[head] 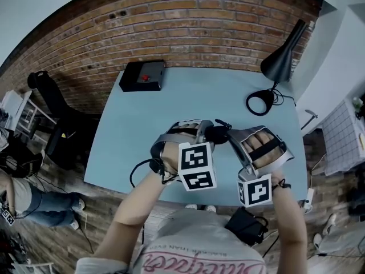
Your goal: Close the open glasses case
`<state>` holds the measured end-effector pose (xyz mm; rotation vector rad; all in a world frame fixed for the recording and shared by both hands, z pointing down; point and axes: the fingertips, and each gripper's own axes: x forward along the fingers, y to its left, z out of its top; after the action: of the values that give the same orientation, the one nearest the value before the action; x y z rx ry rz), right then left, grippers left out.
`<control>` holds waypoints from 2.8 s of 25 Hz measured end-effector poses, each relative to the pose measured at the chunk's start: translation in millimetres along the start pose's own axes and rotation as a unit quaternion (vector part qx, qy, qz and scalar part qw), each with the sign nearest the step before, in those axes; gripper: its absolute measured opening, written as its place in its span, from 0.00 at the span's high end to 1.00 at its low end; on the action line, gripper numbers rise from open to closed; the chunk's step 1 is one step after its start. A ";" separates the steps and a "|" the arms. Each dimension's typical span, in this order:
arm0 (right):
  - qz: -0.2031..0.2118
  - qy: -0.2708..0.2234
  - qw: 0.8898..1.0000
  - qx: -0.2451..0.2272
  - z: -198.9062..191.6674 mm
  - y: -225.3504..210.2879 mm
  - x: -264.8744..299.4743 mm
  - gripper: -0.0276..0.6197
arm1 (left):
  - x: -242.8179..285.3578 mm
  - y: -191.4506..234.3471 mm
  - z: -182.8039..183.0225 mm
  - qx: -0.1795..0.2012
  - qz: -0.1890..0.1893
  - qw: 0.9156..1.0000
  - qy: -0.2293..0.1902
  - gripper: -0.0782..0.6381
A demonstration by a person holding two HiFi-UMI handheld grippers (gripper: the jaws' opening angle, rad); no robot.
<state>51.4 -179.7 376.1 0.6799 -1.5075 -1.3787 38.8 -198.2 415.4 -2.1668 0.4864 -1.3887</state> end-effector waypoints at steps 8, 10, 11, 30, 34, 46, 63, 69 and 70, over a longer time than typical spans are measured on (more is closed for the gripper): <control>-0.041 -0.054 0.972 0.225 -3.2 -32.6 -7.2 0.93 | -11.6 6.8 7.6 -0.156 -0.033 0.977 -0.143 0.53; -0.049 -0.068 0.949 0.304 -8.7 -42.4 -10.8 0.93 | -15.4 9.6 8.0 -0.206 -0.047 0.959 -0.190 0.53; -0.051 -0.074 0.936 0.341 -12.3 -47.1 -12.3 0.93 | -17.9 11.9 8.5 -0.234 -0.054 0.946 -0.217 0.53; 0.069 -0.151 0.666 0.727 -14.3 -0.2 -4.3 0.77 | -55.0 54.7 3.2 -0.569 -0.189 0.627 -0.497 0.53; 0.138 -0.199 0.581 0.777 7.1 22.5 -6.9 0.72 | -33.2 39.9 -8.4 -0.602 -0.213 0.593 -0.489 0.53; 0.202 -0.166 0.505 0.823 28.0 49.7 11.8 0.53 | -20.1 23.9 0.7 -0.590 -0.219 0.608 -0.484 0.50; 0.088 -0.061 0.701 0.705 14.2 44.8 19.4 0.55 | 3.7 25.9 -15.3 -0.645 -0.124 0.646 -0.389 0.44; 0.168 -0.138 0.585 0.782 -3.0 33.0 9.3 0.55 | -4.8 31.7 -18.6 -0.621 -0.181 0.645 -0.406 0.45; 0.178 -0.144 0.580 0.781 -3.5 33.3 9.2 0.55 | -5.6 30.8 -18.7 -0.615 -0.191 0.647 -0.408 0.45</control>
<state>57.3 -182.3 410.2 1.0268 -2.7564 0.5985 18.7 -224.1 399.3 -3.7817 0.7135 0.2317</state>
